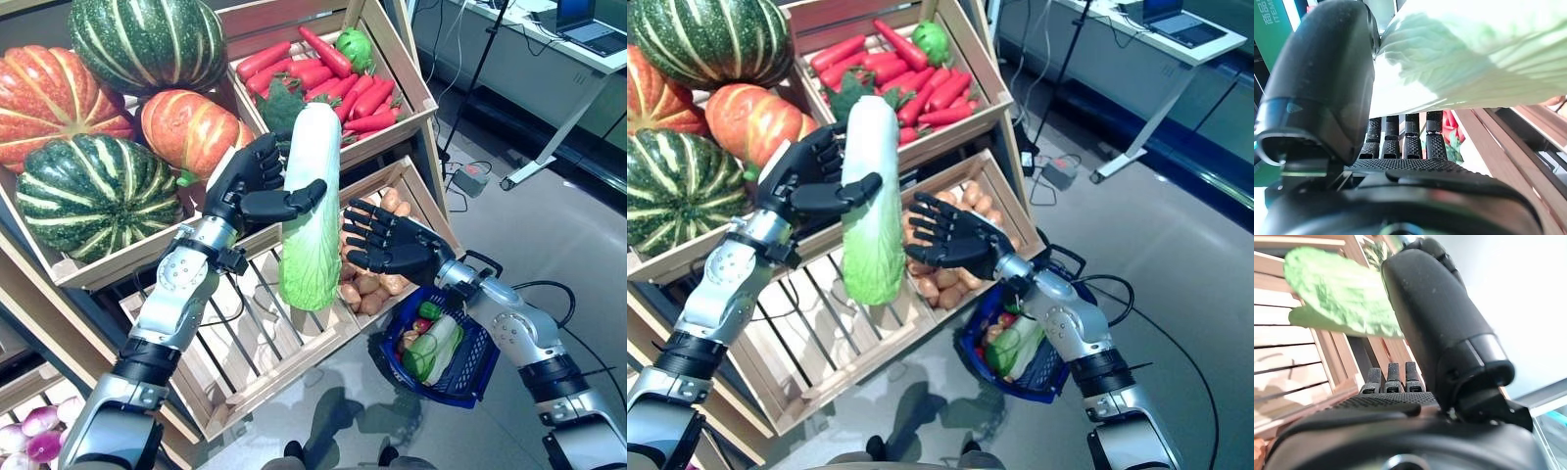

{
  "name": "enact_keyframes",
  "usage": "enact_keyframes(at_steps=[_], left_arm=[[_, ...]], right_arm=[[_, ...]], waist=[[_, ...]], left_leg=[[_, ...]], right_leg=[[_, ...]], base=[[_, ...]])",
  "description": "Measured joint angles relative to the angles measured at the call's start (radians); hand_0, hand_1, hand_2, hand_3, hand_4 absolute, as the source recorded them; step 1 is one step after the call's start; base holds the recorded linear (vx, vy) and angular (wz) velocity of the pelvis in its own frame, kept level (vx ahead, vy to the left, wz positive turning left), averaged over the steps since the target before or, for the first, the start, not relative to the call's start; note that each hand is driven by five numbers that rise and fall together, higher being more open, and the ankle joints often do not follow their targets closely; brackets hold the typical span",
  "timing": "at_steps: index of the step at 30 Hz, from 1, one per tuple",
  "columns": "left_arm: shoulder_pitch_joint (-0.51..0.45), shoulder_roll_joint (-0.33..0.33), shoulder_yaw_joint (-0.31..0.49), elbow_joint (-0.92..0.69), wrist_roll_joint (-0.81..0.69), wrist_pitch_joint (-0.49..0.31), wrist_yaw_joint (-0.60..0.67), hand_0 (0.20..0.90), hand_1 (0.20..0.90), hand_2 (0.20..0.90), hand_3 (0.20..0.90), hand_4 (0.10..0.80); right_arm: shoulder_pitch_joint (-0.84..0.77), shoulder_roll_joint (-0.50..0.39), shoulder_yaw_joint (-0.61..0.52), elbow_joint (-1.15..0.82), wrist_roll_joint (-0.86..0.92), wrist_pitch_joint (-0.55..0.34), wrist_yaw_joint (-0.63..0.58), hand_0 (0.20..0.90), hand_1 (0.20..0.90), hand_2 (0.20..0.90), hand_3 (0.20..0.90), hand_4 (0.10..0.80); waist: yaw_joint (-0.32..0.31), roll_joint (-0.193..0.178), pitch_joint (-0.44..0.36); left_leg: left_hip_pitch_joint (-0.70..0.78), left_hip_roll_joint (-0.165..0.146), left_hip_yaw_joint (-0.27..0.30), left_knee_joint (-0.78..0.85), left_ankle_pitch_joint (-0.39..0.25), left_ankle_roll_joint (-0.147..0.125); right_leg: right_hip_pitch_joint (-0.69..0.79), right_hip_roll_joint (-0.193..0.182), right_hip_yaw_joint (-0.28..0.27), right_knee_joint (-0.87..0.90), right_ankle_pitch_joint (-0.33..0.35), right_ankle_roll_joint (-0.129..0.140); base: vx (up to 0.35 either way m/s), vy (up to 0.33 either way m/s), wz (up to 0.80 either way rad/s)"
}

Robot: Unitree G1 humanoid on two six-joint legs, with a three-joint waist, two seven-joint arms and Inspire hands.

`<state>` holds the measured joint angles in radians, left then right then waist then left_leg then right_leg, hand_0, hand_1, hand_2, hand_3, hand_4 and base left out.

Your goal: Put vegetables into the basket

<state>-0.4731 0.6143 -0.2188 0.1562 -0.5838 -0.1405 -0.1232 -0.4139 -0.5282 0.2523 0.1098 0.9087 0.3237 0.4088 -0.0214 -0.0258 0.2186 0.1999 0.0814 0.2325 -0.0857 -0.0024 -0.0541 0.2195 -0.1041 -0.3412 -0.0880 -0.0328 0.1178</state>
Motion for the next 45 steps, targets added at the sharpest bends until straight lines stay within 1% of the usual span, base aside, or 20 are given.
enact_keyframes(at_steps=[2, 6, 8, 12, 17, 21, 23, 30, 31, 32, 39, 45], left_arm=[[0.000, -0.018, -0.013, -0.001, 0.001, 0.000, -0.001, 0.300, 0.300, 0.300, 0.300, 0.400], [0.000, -0.019, -0.037, -0.011, 0.002, 0.000, -0.003, 0.300, 0.300, 0.300, 0.300, 0.400], [0.000, -0.024, -0.044, -0.025, 0.006, -0.002, -0.003, 0.300, 0.300, 0.300, 0.300, 0.400], [0.000, -0.061, -0.048, -0.042, 0.020, -0.021, -0.005, 0.300, 0.300, 0.300, 0.300, 0.400], [0.000, -0.068, -0.053, -0.049, 0.020, -0.021, -0.019, 0.300, 0.300, 0.300, 0.300, 0.400], [0.000, -0.095, -0.061, -0.049, 0.019, -0.023, -0.038, 0.300, 0.300, 0.300, 0.300, 0.400], [0.000, -0.114, -0.081, -0.049, 0.021, -0.035, -0.041, 0.300, 0.300, 0.300, 0.300, 0.400], [0.027, -0.141, -0.084, -0.049, 0.017, -0.036, -0.046, 0.300, 0.300, 0.300, 0.300, 0.400], [0.032, -0.143, -0.086, -0.049, 0.013, -0.036, -0.050, 0.300, 0.300, 0.300, 0.300, 0.400], [0.038, -0.147, -0.086, -0.049, -0.001, -0.036, -0.054, 0.300, 0.300, 0.300, 0.300, 0.400], [0.091, -0.167, -0.053, -0.047, -0.020, -0.037, -0.070, 0.300, 0.300, 0.300, 0.300, 0.400], [0.112, -0.177, -0.048, -0.043, -0.021, -0.050, -0.092, 0.300, 0.300, 0.300, 0.300, 0.400]], right_arm=[[0.000, 0.014, 0.006, 0.000, 0.000, 0.021, 0.000, 0.900, 0.900, 0.900, 0.900, 0.800], [0.000, 0.033, 0.028, 0.000, 0.001, 0.034, 0.001, 0.900, 0.900, 0.900, 0.900, 0.800], [0.000, 0.035, 0.040, 0.000, 0.001, 0.056, 0.002, 0.900, 0.900, 0.900, 0.900, 0.800], [0.000, 0.051, 0.047, 0.000, 0.001, 0.085, 0.003, 0.900, 0.900, 0.900, 0.900, 0.800], [0.002, 0.060, 0.048, 0.000, 0.002, 0.092, 0.003, 0.900, 0.900, 0.900, 0.900, 0.800], [0.004, 0.066, 0.053, 0.001, 0.003, 0.093, 0.003, 0.900, 0.900, 0.900, 0.900, 0.800], [0.006, 0.072, 0.070, 0.001, 0.011, 0.093, 0.001, 0.900, 0.900, 0.900, 0.900, 0.800], [0.019, 0.093, 0.080, 0.002, 0.015, 0.093, -0.033, 0.900, 0.900, 0.900, 0.900, 0.800], [0.020, 0.095, 0.083, 0.002, 0.027, 0.093, -0.039, 0.571, 0.571, 0.571, 0.571, 0.580], [0.023, 0.095, 0.086, 0.002, 0.044, 0.093, -0.039, 0.300, 0.300, 0.300, 0.300, 0.400], [0.030, 0.099, 0.114, 0.002, 0.044, 0.093, -0.040, 0.300, 0.300, 0.300, 0.300, 0.400], [0.044, 0.094, 0.116, 0.002, 0.044, 0.093, -0.041, 0.300, 0.300, 0.300, 0.300, 0.400]], waist=[[-0.005, -0.004, -0.002], [-0.014, -0.008, -0.005], [-0.015, -0.009, -0.005], [-0.015, -0.009, -0.007], [-0.016, -0.009, -0.017], [-0.016, -0.010, -0.048], [-0.016, -0.010, -0.065], [-0.015, -0.015, -0.087], [-0.015, -0.015, -0.088], [-0.015, -0.016, -0.088], [-0.012, -0.015, -0.090], [0.001, -0.013, -0.091]], left_leg=[[0.001, 0.000, 0.003, -0.002, 0.000, 0.000], [0.004, 0.000, 0.016, -0.002, 0.000, 0.000], [0.006, 0.000, 0.017, -0.002, 0.001, 0.002], [0.007, 0.000, 0.017, -0.002, 0.008, 0.009], [0.010, -0.001, 0.020, -0.002, 0.014, 0.011], [0.010, -0.002, 0.019, -0.002, 0.014, 0.011], [0.012, -0.002, 0.020, -0.002, 0.014, 0.011], [0.015, -0.002, 0.020, -0.002, 0.015, 0.012], [0.016, -0.002, 0.020, -0.002, 0.015, 0.012], [0.016, -0.002, 0.021, -0.002, 0.015, 0.012], [0.017, -0.002, 0.021, -0.002, 0.016, 0.012], [0.017, -0.002, 0.020, -0.002, 0.016, 0.013]], right_leg=[[0.000, 0.000, 0.002, 0.000, 0.000, 0.000], [-0.001, 0.001, 0.006, 0.000, 0.001, 0.002], [-0.001, 0.001, 0.009, 0.000, 0.002, 0.004], [0.000, 0.001, 0.011, 0.000, 0.007, 0.008], [-0.001, 0.001, 0.025, 0.000, 0.015, 0.006], [-0.001, 0.000, 0.026, 0.000, 0.015, 0.006], [0.000, 0.000, 0.027, 0.000, 0.015, 0.006], [0.002, 0.001, 0.030, 0.000, 0.017, 0.007], [0.002, 0.000, 0.031, 0.000, 0.017, 0.007], [0.002, 0.000, 0.032, 0.000, 0.017, 0.007], [0.002, 0.000, 0.035, 0.000, 0.019, 0.007], [0.002, 0.000, 0.035, 0.000, 0.019, 0.007]], base=[[0.000, 0.000, 0.00], [0.001, -0.002, -0.05], [0.005, -0.003, -0.05], [0.003, -0.001, -0.01], [0.006, 0.000, -0.03], [0.000, 0.000, 0.00], [0.000, 0.000, 0.00], [0.000, 0.000, 0.00], [0.000, 0.000, 0.00], [0.016, -0.005, -0.03], [0.000, 0.000, 0.00], [0.000, 0.000, 0.00]])
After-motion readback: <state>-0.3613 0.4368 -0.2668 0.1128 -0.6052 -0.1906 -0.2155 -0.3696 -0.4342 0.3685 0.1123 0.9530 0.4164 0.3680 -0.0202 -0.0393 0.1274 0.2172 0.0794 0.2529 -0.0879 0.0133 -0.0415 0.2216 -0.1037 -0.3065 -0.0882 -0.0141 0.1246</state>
